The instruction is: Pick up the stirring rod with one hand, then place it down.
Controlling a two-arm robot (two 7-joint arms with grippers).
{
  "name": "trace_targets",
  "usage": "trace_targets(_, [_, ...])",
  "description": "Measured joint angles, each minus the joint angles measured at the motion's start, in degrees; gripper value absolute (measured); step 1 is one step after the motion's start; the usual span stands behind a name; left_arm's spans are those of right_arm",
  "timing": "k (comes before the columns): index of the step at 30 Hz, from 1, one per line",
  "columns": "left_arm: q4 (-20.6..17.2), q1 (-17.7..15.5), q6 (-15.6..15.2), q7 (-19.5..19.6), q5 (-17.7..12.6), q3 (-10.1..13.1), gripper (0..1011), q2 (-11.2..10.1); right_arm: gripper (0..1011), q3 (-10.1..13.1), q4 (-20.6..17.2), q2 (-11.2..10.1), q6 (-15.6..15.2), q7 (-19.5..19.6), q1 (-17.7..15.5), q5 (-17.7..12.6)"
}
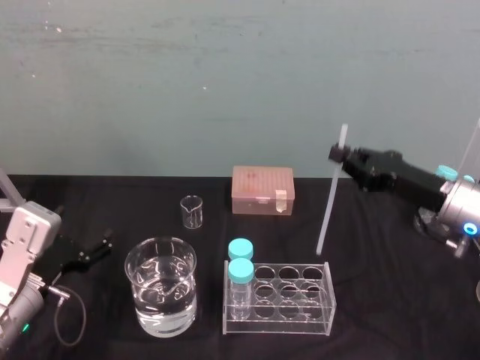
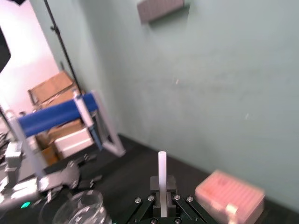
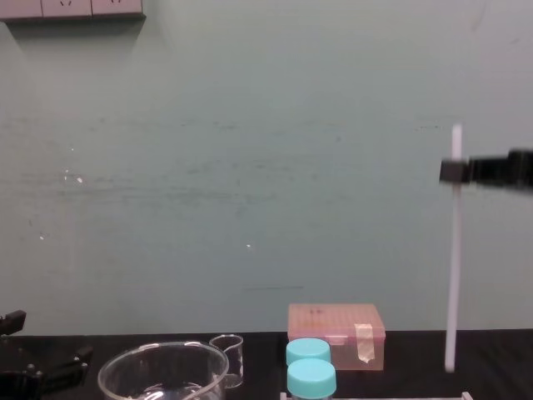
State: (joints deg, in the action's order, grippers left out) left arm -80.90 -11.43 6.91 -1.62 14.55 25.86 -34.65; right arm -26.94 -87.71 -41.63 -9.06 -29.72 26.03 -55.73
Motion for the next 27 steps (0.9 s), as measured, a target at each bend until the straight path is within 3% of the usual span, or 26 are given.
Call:
trace_targets(8, [0.00, 0.00, 0.00, 0.00, 0.00, 0.00, 1005, 0.00, 71, 2.27, -0.51, 2.58, 3.79, 4.62, 0.97, 3.48])
trace_targets(14, [0.00, 0.00, 0.00, 0.00, 0.00, 0.00, 1005, 0.00, 71, 2.62, 0.21, 5.04, 7.10, 8.17, 1.98, 7.72])
trace_targets(18, [0.00, 0.00, 0.00, 0.00, 0.00, 0.00, 1005, 0.00, 71, 2.38, 1.45, 7.40, 10.00, 11.41, 2.94, 12.35])
trace_targets(27, [0.00, 0.00, 0.00, 0.00, 0.00, 0.00, 1005, 0.00, 70, 2.40, 2.85, 10.14, 10.19, 16.29, 2.63, 16.02])
